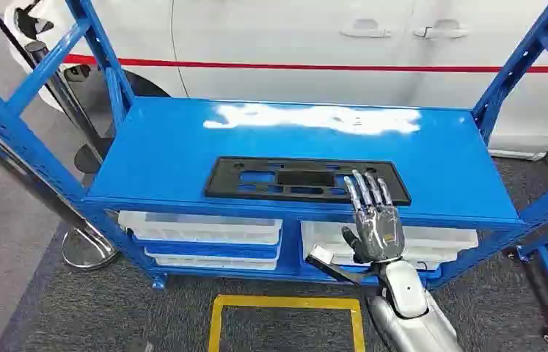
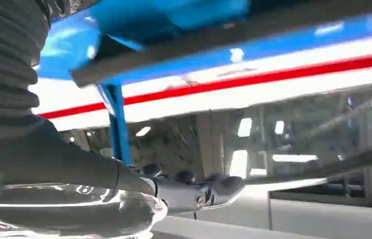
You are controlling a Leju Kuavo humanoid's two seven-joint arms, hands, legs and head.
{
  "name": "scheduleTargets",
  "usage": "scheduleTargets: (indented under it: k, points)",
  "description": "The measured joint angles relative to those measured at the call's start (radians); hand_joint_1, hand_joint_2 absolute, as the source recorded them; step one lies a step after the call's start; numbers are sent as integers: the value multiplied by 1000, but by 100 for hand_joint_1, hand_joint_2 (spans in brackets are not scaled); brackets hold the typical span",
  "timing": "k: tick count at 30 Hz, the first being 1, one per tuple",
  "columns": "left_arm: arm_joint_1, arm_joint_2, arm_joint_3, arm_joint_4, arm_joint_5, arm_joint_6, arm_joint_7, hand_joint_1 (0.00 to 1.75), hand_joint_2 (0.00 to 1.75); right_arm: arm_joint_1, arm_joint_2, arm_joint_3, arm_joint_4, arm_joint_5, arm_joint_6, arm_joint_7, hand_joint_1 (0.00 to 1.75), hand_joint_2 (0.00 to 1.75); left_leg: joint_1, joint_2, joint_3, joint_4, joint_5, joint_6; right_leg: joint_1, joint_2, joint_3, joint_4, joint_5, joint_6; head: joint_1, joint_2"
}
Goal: Take the parts from the cabinet and place them on the table.
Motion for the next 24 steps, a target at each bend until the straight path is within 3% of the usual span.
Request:
scheduleTargets:
  k: [2, 3, 4, 5, 7, 9, 12, 14, 15, 17, 18, 19, 20, 22, 23, 24]
  points:
    - [0, 0, -2, 0, 0, 0, 0, 0, 0, 10, 0, -3, 0, 0, -1, 0, 0, 175, -2, 0, 2, 2, -6, 5, -1, 0, -84, 150, -58, 2, 0, 0]
    - [2, 0, -2, 0, 1, 0, -1, 0, 0, 15, 0, -5, 0, 1, -1, 0, 0, 175, -2, 0, 4, 3, -9, 5, -1, 0, -114, 191, -60, 4, 0, 0]
    - [5, 0, -3, 0, 2, 0, -1, 0, 0, 17, 0, -6, 0, 2, -1, 0, 0, 175, -2, -1, 8, 4, -13, 4, -1, 0, -119, 185, -39, 4, 0, 0]
    - [7, 0, -5, 0, 3, 1, -1, 0, 0, 17, 0, -6, -1, 3, -1, 0, 0, 175, -2, -1, 12, 7, -18, 1, -2, -1, -101, 136, 3, 4, 0, 0]
    - [7, -1, -8, 0, 6, 2, -3, 0, 0, 17, 0, -7, -3, 5, -1, 0, 0, 175, 0, -2, 22, 18, -34, -6, -5, -4, -25, -24, 95, 4, 0, 0]
    - [5, -1, -10, 0, 9, 5, -5, 0, 0, 16, 2, -8, -5, 6, 0, 0, 0, 175, -9, -3, 13, 37, -53, -22, 0, -2, -3, -74, 77, -6, 0, 0]
    - [5, -1, -11, -1, 9, 5, -6, 0, 0, 17, 2, -8, -6, 9, 0, 0, 0, 175, -7, -2, 21, 25, -59, -34, 3, 3, 0, -72, 68, -25, 0, 0]
    - [4, -1, -12, -4, 9, 6, -7, 0, 0, 17, 1, -10, -10, 9, 0, 0, 0, 175, -3, -1, 20, 57, -81, -45, -2, 2, 16, -82, 64, -38, 0, 0]
    - [3, -2, -13, -4, 9, 6, -7, 0, 0, 15, 2, -10, -12, 9, 0, 0, 0, 175, -2, -1, -8, 112, -107, -49, -3, 0, 21, -83, 60, -44, 0, 0]
    - [5, -1, -14, -4, 9, 6, -7, 0, 0, 17, 4, -10, -12, 9, 1, -2, 0, 175, -1, -1, -101, 274, -169, -56, 1, -1, 29, -82, 52, -49, 0, 0]
    - [8, -2, -14, -4, 9, 6, -7, 0, 0, 18, 4, -10, -12, 9, 1, -2, 0, 175, 0, -1, -140, 329, -178, -57, 2, 0, 33, -82, 48, -50, 0, 0]
    - [10, -1, -15, -4, 9, 7, -6, 0, 0, 20, 4, -10, -12, 9, 1, -2, 0, 175, 0, -1, -161, 340, -158, -55, 3, 1, 39, -82, 43, -49, 0, 0]
    - [12, -1, -16, -4, 10, 7, -7, 0, 0, 20, 4, -10, -12, 10, 1, -2, 0, 175, -1, -1, -156, 306, -117, -52, 4, 3, 46, -82, 38, -49, 0, 0]
    - [12, -1, -18, -5, 13, 8, -6, 0, 0, 20, 5, -10, -13, 13, 2, -2, 0, 175, -4, -1, -94, 134, 3, -36, 7, 4, 69, -83, 25, -47, 0, 0]
    - [12, 0, -18, -5, 14, 8, -6, 0, 0, 21, 6, -10, -15, 13, 2, -2, 0, 175, -9, -1, -72, 62, 33, -24, 5, 3, 73, -85, 19, -46, 0, 0]
    - [12, 0, -18, -5, 16, 9, -6, 0, 0, 19, 6, -10, -15, 14, 2, -2, 0, 175, -13, -1, -59, 56, 15, -19, 12, 4, 75, -84, 16, -40, 0, 0]
